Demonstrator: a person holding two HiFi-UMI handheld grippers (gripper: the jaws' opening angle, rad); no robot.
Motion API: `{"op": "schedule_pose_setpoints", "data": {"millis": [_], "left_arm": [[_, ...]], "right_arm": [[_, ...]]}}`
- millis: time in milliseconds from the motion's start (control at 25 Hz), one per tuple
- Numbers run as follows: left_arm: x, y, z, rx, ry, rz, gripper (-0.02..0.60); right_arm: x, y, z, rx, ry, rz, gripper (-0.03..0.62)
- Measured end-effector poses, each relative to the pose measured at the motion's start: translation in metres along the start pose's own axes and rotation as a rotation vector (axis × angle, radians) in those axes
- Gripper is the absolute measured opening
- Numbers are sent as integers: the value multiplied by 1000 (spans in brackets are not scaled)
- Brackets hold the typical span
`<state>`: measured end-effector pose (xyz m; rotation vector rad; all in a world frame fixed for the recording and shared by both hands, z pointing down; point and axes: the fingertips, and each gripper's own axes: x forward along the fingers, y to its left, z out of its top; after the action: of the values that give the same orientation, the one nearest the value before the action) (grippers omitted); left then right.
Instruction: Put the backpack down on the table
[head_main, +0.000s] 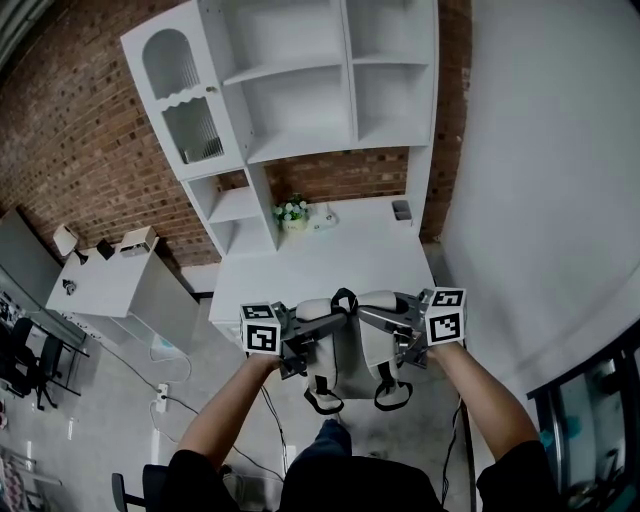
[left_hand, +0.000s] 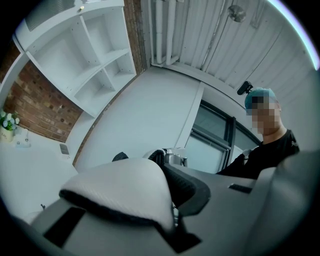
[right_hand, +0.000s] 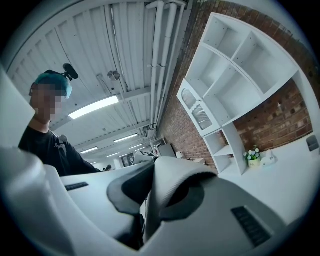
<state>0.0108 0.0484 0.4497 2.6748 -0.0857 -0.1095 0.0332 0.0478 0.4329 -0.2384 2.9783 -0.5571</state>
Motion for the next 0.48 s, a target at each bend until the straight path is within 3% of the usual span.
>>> {"op": "schedule_pose_setpoints", "data": {"millis": [480], "left_arm": [[-2,54,70,3,-16,-16,60]], "right_arm": [[26,-57,60,-37,-4,-11,51]]}}
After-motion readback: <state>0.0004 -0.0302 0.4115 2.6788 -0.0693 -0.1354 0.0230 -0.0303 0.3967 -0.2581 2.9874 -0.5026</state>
